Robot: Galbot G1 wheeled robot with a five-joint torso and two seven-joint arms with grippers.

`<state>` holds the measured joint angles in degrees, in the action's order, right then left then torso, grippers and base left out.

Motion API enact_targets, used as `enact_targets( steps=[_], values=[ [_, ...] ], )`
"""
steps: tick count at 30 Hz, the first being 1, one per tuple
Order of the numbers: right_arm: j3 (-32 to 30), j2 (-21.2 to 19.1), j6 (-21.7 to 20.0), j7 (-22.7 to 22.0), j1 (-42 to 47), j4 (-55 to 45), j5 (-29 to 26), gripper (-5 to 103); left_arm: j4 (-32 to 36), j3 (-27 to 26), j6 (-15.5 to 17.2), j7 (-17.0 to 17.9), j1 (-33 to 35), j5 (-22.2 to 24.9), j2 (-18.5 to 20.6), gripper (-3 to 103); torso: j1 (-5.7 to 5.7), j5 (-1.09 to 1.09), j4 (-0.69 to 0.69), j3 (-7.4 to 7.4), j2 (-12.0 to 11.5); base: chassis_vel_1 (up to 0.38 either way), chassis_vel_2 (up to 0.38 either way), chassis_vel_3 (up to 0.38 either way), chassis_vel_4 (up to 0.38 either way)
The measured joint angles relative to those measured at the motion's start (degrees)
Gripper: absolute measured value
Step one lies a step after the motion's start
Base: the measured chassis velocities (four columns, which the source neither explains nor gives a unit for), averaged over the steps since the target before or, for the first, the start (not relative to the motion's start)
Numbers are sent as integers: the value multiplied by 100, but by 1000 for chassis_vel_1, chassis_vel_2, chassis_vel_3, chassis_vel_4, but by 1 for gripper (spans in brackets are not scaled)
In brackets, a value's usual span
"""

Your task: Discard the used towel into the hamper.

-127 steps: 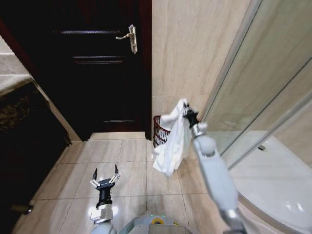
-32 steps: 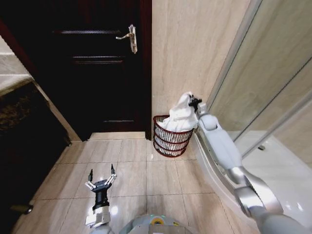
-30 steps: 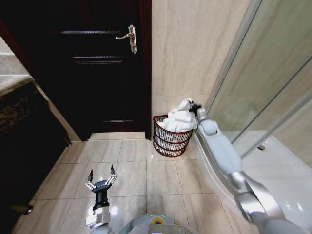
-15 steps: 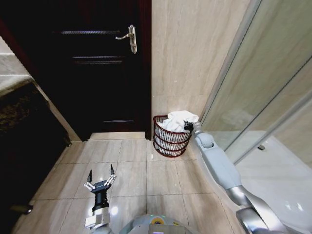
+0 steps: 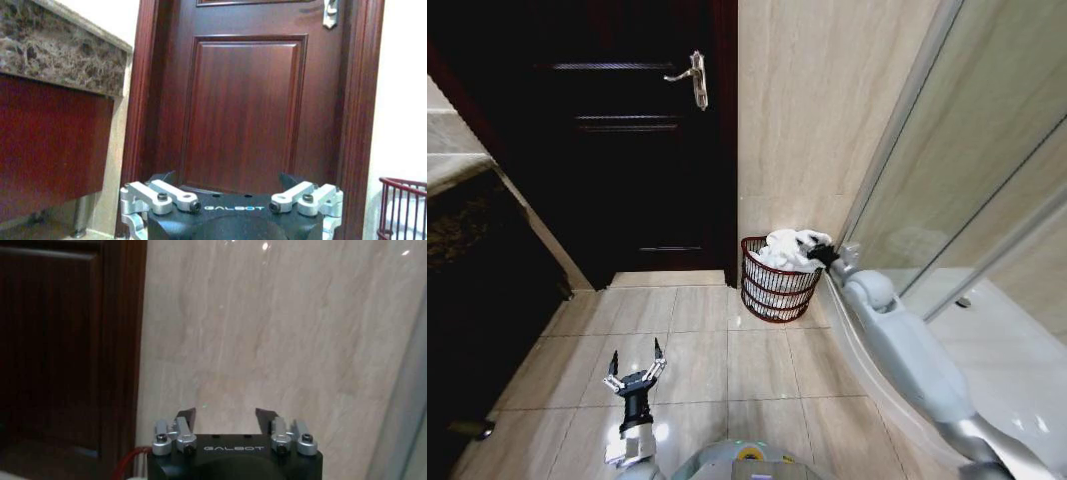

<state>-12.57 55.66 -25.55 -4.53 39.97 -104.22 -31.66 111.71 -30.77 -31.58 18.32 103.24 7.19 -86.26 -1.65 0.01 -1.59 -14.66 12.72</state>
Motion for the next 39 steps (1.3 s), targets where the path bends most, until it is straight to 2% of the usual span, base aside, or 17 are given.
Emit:
enact_targets(
  steps=[2, 3, 5, 6, 7, 9, 11, 14, 24, 31, 39],
  values=[
    [11, -3, -72, -132, -106, 153, -9, 71, 96, -26, 164, -22, -77, 79, 20, 100, 0, -2, 1, 0, 0, 0, 0, 0, 0],
    [11, -3, -72, -132, -106, 153, -9, 71, 96, -26, 164, -22, -77, 79, 20, 100, 0, -2, 1, 0, 0, 0, 0, 0, 0],
    [87, 100, -103, -226, -279, 536, 0, 82, 167, -32, 269, -38, -114, 128, 27, 100, 0, 0, 3, 0, 0, 0, 0, 0, 0],
    [146, 203, -133, -267, -411, 846, 30, 82, 206, -38, 318, -46, -126, 148, 37, 100, 0, -3, 1, -1, 0, 0, 0, 0, 0],
    [231, 410, -184, -305, -636, 1388, 165, 92, 258, -55, 350, -52, -131, 153, 45, 100, 0, -3, 1, -1, 0, 0, 0, 0, 0],
    [263, 507, -192, -326, -738, 1642, 259, 92, 281, -61, 359, -58, -127, 154, 46, 100, 0, -2, -1, -1, -1, 0, 0, 0, 0],
    [312, 744, -199, -346, -1012, 2332, 567, 100, 338, -86, 370, -58, -93, 164, 48, 100, 0, -2, -2, -1, -1, 0, 0, 0, 0],
    [384, 1035, -202, -135, -1421, 3250, 1106, 100, 362, -121, 356, -55, -27, 170, 54, 100, -1, 0, 0, -1, -1, 0, 0, 0, 0],
    [988, 1381, -488, 170, -1667, 3689, 1362, 100, 465, -180, 354, -39, -3, 178, 53, 100, -1, -1, 1, -1, -1, 0, 0, 0, 0],
    [1191, 1512, -499, 306, -1598, 3698, 1403, 100, 475, -324, 346, -38, 37, 170, 51, 100, 0, -1, 1, 0, -1, 0, 0, 0, 0],
    [1441, 1759, -630, 333, -1633, 3783, 1203, 100, 424, -319, 293, -38, 59, 120, 6, 100, 0, 0, 2, 0, -1, 0, 0, 0, 0]
  ],
)
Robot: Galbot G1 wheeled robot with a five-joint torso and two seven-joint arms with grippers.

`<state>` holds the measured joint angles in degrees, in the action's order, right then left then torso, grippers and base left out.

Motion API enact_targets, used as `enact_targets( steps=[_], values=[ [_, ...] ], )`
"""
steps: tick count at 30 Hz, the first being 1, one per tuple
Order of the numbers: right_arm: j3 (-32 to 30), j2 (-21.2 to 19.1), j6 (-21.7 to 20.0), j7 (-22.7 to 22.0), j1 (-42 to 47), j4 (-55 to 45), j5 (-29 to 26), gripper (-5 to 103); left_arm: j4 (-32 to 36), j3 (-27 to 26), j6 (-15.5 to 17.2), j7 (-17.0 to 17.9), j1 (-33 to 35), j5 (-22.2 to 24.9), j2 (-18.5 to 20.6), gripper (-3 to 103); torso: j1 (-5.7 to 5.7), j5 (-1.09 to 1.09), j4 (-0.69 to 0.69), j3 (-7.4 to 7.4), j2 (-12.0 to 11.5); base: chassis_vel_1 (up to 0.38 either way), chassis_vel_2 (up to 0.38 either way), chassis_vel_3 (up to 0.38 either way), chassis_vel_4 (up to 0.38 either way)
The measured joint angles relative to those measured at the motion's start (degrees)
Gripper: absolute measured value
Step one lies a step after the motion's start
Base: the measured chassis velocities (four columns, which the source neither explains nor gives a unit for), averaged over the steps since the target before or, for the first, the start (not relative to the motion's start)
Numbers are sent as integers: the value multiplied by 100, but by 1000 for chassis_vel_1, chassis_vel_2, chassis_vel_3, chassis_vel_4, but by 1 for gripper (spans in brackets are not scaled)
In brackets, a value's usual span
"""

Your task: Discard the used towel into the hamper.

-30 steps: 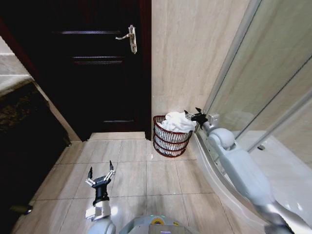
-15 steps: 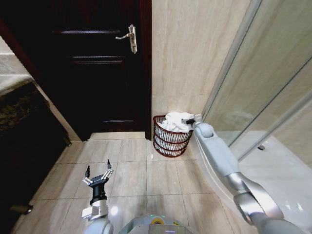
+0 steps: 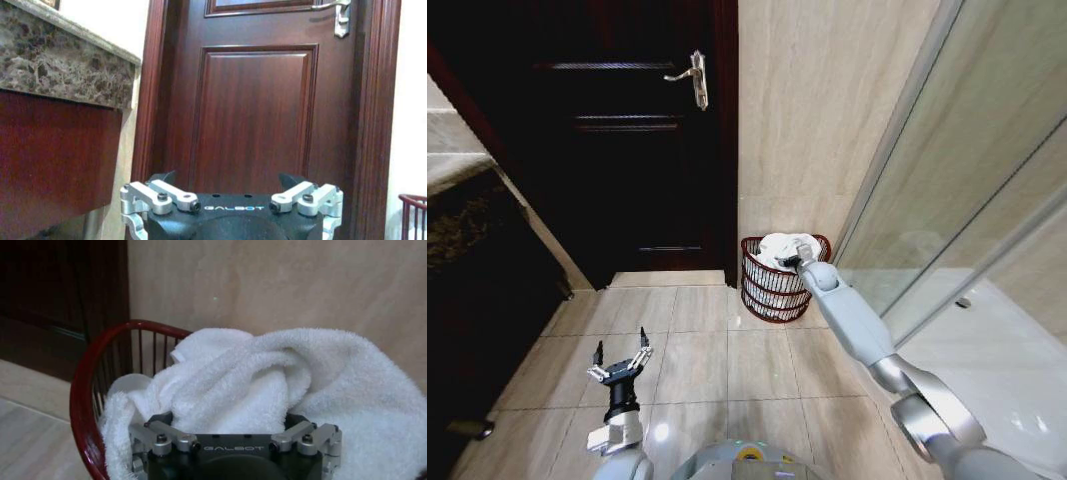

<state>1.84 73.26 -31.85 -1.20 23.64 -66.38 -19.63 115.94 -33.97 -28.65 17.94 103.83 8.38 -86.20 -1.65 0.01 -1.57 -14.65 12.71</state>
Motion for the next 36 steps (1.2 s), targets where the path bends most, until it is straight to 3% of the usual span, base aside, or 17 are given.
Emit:
enact_targets(
  steps=[9, 14, 20, 21, 23, 26, 33, 36],
  values=[
    [140, 377, -48, 29, -51, 268, -413, 100, -47, 19, -56, 9, 14, -74, -48, 100, 0, 0, -3, 0, 0, 0, 0, 0, 0],
    [103, 355, 85, -48, 24, 269, -430, 100, -28, 26, -57, 11, 17, -80, -64, 100, 0, -2, -2, -1, 0, 0, 0, 0, 0],
    [5, -61, 68, -372, 65, -195, -644, 100, -18, 62, -58, 12, 11, -79, -57, 100, 0, -2, -3, -1, 0, 0, 0, 0, 0],
    [36, -362, -19, -595, 121, -588, -958, 100, -19, 78, -58, 13, -11, -75, -46, 100, 0, -2, 1, -2, 0, 0, 0, 0, 0],
    [11, -593, -93, -770, 173, -989, -1172, 100, -24, 96, -59, 13, -27, -70, -42, 100, 0, -3, 2, -1, 0, 0, 0, 0, 0],
    [-51, -742, -124, -836, 191, -1329, -1289, 100, -34, 107, -58, 13, -38, -66, -43, 100, 0, -2, 2, -1, 0, 0, 0, 0, 0],
    [-115, -679, -131, -927, -98, -1561, -1419, 100, -87, 81, -49, 9, -50, -66, -49, 100, 0, -2, -2, -1, 0, 0, 0, 0, 0],
    [-10, -447, -74, -878, -384, -1161, -1383, 100, -101, 42, -48, 11, -46, -67, -46, 100, 0, -2, -3, -1, 0, 0, 0, 0, 0]
  ],
)
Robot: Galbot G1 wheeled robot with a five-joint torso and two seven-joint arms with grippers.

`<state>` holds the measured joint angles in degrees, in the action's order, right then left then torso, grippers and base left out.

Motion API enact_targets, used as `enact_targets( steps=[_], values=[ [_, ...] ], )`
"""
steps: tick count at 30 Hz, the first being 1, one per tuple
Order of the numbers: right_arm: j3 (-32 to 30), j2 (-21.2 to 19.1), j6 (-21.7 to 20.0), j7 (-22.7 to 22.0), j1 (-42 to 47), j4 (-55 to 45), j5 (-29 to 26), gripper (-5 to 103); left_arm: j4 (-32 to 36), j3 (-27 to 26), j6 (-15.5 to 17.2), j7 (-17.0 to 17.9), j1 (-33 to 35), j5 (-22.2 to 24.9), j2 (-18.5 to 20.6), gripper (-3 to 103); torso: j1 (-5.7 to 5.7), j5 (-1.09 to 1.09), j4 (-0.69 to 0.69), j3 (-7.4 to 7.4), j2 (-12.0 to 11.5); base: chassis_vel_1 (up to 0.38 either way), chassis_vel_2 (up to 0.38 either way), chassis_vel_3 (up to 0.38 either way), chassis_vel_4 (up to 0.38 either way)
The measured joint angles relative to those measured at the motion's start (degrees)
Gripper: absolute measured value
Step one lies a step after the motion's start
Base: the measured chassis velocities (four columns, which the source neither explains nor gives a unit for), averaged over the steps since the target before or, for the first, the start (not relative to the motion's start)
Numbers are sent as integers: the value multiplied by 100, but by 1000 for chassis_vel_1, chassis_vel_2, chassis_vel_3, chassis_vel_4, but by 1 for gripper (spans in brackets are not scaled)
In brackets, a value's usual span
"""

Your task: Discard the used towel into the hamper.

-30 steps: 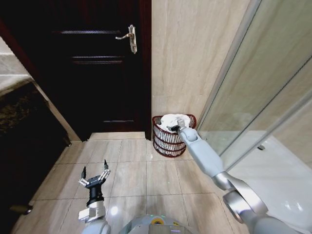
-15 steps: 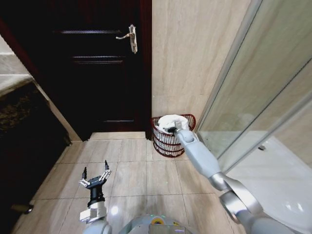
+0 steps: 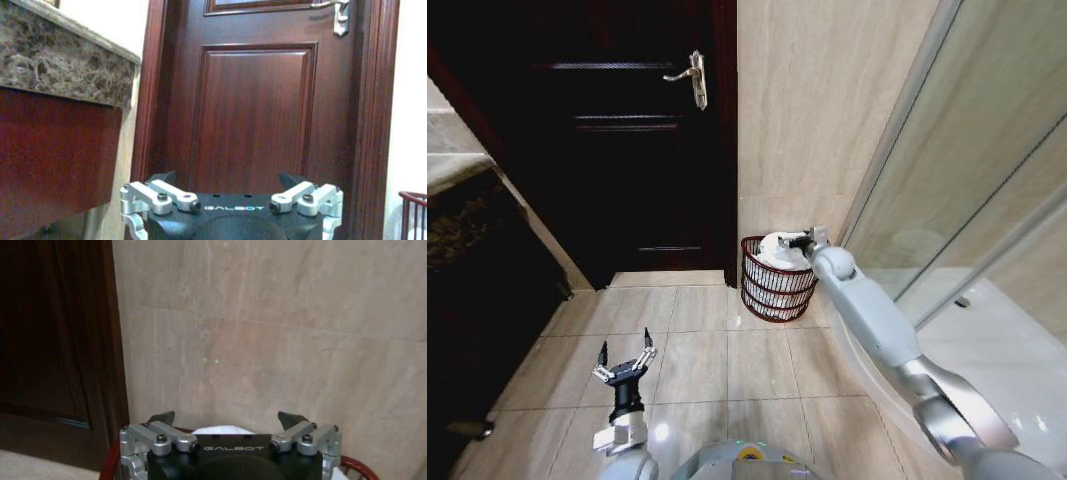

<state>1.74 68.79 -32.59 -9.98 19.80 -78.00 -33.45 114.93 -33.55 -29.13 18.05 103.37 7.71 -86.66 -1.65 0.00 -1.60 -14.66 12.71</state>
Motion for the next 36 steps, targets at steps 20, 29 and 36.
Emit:
enact_targets(
  steps=[20, 29, 36],
  values=[
    [-134, 921, -666, 599, -681, 2649, 170, 100, 115, -135, -101, 20, 127, -8, -36, 100, 0, 1, 3, 0, 0, 0, 0, 0, 0],
    [-437, 1063, -939, 1055, -911, 3274, 285, 100, 118, -83, -101, 20, 126, -65, -74, 100, 0, 1, 2, 1, 0, 0, 0, 0, 0],
    [-484, 1168, -932, 1333, -940, 3557, 588, 100, 161, -70, -84, 19, 141, -127, -98, 100, 0, 1, 3, 1, 1, 0, 0, 0, 0]
  ],
)
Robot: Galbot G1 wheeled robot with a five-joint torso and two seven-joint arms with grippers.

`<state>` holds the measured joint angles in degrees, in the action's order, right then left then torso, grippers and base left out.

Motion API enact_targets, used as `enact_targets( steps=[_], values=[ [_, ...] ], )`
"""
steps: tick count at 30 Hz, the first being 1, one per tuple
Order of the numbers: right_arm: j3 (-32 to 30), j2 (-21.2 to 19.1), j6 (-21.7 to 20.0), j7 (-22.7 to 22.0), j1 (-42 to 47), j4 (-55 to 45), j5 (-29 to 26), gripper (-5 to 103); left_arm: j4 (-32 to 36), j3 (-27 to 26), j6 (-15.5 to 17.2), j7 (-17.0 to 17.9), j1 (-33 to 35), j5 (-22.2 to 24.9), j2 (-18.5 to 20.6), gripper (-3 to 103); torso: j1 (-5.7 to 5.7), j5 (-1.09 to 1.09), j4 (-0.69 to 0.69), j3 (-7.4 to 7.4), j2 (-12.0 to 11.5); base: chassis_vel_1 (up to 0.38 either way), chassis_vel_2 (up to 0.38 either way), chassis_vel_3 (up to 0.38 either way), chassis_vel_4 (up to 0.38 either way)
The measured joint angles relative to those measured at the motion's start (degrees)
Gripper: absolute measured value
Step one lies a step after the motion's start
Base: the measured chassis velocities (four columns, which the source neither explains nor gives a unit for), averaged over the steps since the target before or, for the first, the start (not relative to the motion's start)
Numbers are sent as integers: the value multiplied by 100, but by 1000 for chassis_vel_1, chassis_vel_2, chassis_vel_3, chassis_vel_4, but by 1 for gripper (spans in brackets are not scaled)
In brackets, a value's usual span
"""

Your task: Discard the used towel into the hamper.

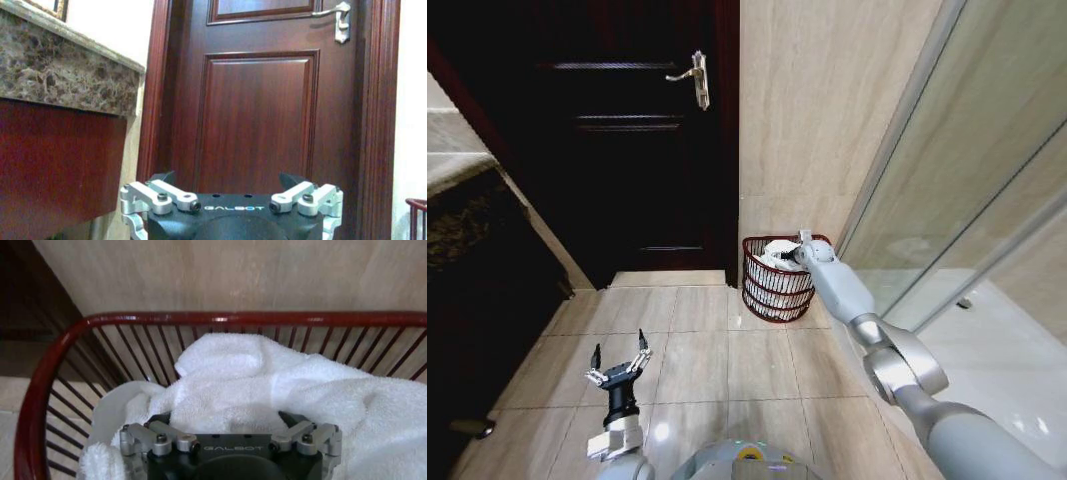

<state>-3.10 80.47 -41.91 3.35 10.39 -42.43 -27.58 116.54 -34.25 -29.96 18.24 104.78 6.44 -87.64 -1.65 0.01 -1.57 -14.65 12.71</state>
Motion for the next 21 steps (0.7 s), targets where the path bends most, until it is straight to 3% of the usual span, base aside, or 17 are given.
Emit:
enact_targets(
  steps=[8, 9, 15, 21],
  values=[
    [-19, -75, 207, -40, 135, -154, 266, 100, 65, 6, 3, 5, 45, -35, -28, 100, 0, -1, -3, -2, 0, 0, 0, 0, 0],
    [-4, -220, 448, -254, 242, -453, 240, 100, 93, 15, 12, 5, 41, -36, -30, 100, 0, -3, -3, -2, 0, 0, 0, 0, 0],
    [11, -1083, 1004, -867, 891, -2397, -184, 100, 167, 79, 129, -12, -26, -40, 38, 100, 0, -2, 5, -2, 0, 0, 0, 0, 0],
    [-138, -1539, 1501, -1226, 1631, -3904, -228, 100, 227, 146, 189, -24, -65, -78, 44, 100, 0, -3, 0, -1, -1, 0, 0, 0, 0]
  ],
)
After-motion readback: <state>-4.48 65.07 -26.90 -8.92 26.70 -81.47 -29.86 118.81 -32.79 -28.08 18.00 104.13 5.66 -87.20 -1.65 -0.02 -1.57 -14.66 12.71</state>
